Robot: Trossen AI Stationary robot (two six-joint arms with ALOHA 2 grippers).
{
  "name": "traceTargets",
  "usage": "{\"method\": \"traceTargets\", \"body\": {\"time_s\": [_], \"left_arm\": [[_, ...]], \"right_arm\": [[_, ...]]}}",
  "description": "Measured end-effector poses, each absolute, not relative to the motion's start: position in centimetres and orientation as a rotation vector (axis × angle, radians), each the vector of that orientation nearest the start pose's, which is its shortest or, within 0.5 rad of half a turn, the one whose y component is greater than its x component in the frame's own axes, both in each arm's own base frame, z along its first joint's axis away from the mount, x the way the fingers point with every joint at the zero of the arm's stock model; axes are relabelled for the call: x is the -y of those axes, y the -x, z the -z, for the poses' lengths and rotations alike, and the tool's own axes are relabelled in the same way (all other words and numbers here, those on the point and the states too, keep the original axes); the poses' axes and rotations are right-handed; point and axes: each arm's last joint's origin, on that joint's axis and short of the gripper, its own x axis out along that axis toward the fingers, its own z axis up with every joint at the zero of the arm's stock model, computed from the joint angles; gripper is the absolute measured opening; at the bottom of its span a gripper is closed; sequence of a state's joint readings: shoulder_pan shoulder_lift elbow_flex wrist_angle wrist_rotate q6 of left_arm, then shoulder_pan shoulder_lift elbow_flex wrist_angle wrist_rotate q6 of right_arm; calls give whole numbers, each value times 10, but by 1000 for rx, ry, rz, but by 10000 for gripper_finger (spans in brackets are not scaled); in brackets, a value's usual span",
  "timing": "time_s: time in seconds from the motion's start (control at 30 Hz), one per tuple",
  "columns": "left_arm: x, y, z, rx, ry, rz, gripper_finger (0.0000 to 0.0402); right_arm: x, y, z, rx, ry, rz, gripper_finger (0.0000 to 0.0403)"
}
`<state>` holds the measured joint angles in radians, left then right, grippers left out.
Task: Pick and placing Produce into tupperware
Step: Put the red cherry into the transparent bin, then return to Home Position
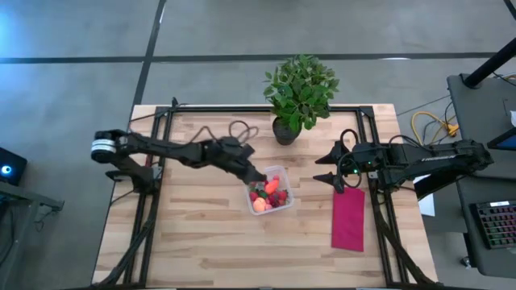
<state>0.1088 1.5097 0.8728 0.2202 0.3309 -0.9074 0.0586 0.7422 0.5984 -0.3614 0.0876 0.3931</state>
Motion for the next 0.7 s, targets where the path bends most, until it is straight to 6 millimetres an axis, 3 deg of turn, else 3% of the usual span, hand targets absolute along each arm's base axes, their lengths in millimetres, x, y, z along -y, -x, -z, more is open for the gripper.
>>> {"method": "traceTargets", "body": {"time_s": [0.2,0.33,0.57,0.7], "left_arm": [[-19,-357,-224,-545,910,-24,59],[-21,-371,-226,-600,863,-57,90],[-24,-373,-229,-661,840,-111,166],[-26,-372,-247,-606,843,-96,185]], "right_arm": [[-7,-161,-259,-491,-348,127,305],[-7,-161,-260,-490,-347,127,310],[-7,-161,-259,-491,-348,127,307],[-7,-161,-259,-492,-348,127,304]]}}
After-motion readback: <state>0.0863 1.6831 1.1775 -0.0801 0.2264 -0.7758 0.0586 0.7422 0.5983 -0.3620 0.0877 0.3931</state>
